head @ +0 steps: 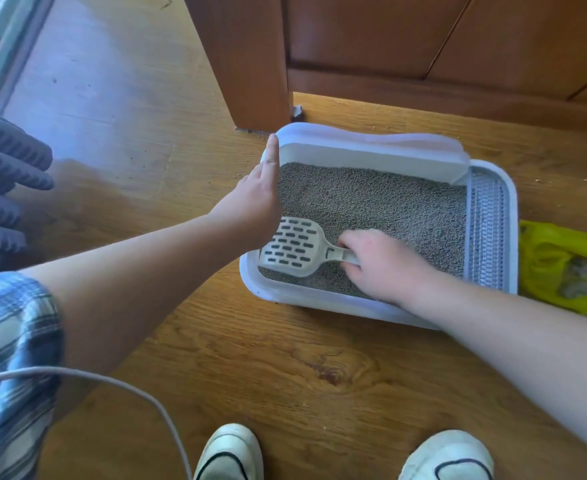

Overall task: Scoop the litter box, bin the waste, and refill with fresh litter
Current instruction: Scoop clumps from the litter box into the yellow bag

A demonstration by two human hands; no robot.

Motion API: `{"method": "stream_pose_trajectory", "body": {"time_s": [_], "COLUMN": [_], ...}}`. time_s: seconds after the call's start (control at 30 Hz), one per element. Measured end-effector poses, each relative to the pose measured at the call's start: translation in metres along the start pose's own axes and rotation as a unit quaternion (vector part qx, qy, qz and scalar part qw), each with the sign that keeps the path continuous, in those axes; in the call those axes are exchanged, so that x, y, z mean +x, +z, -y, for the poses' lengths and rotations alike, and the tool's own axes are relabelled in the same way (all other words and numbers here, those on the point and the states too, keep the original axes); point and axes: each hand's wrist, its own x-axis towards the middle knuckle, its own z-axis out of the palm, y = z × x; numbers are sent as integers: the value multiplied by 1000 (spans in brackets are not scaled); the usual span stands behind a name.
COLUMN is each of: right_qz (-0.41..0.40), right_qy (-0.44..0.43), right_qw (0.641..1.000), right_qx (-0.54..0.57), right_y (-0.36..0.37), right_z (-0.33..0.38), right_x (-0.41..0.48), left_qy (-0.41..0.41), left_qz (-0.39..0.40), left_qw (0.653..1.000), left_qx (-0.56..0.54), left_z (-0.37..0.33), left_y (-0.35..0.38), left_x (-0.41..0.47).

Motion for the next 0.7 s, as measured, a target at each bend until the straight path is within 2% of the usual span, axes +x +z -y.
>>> {"method": "stream_pose_trajectory", "body": {"time_s": [0.1, 0.17, 0.27, 0.33, 0.47, 0.57, 0.63, 0.7], "right_qz": [-24, -55, -61, -52, -50, -38, -38, -51], "right_qy": [22, 37, 51, 52, 50, 60, 69, 82], "right_qw": [999, 997, 993, 992, 990, 990, 991, 991], "right_qx": [8, -28, -90, -102, -122, -123, -110, -90], "right_y": [2, -1, -5, -4, 0, 2, 1, -5], "right_z": [-13, -27, -39, -43, -46, -48, -51, -53], "right_x": [13, 17, 17, 15, 10, 3, -2, -7], "left_qy": [-16, -14, 86, 152, 152, 198, 207, 177], "left_qz": [0, -22, -81, -84, -42, -28, -7, 30], "left_qw": [999, 993, 955, 935, 931, 922, 932, 950], "left_qx": [34, 112, 272, 310, 328, 332, 296, 256], "left_z": [-5, -8, -10, -16, -42, -57, -67, -80], "left_y": [-1, -2, -7, -6, 6, 18, 23, 27], "left_x": [0, 0, 0, 0, -1, -1, 0, 2]}}
